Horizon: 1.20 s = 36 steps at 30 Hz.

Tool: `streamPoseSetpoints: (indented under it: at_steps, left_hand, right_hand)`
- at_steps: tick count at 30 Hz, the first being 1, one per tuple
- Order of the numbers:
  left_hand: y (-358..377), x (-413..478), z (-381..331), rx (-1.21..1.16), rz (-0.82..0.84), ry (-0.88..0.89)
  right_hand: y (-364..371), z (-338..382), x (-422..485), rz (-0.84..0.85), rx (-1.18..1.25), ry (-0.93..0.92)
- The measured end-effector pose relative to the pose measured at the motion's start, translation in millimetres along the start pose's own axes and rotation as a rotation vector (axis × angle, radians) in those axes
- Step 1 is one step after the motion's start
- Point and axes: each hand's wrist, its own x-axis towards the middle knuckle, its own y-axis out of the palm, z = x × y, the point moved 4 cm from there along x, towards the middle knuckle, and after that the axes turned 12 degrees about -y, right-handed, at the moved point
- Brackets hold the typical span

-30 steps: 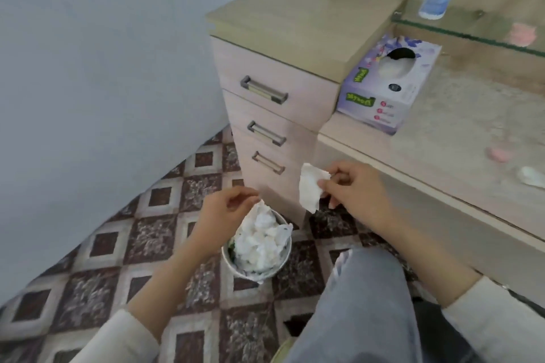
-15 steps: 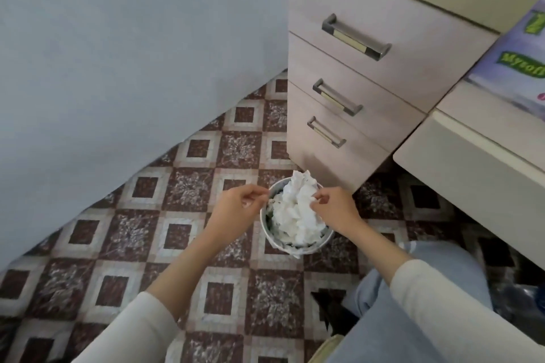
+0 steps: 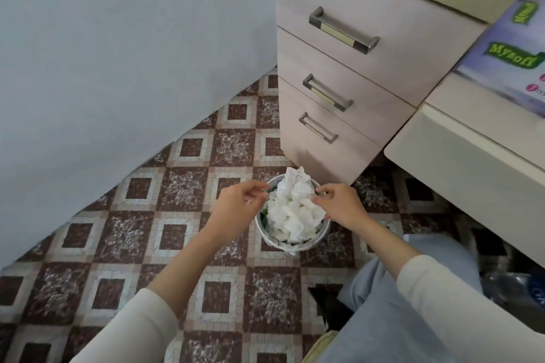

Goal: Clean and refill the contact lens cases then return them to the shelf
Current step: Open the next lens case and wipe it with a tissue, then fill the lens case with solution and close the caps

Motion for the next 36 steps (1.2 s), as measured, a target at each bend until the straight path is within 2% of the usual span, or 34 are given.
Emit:
streamPoseSetpoints:
  at_steps: [11,20,30,36]
  left_hand:
    - [2,-27,-61,0.007,0.027,0.167]
    - [38,-69,-165,0.075,0.117,0.460]
    - [139,-102,-303,0.121,0.282,0.767]
    - [193,-108,-351,0.147,0.317,0.850]
  right_hand:
    - [-68,39,-59,-0.065,0.074,-0.161]
    - [-167,40,-160,-0.323,0.048,-0.256]
    - [-290,-27,-276,-0.717,-0.035,-0.089]
    - [-318,-74,-308,-0.810,-0.069,0.059]
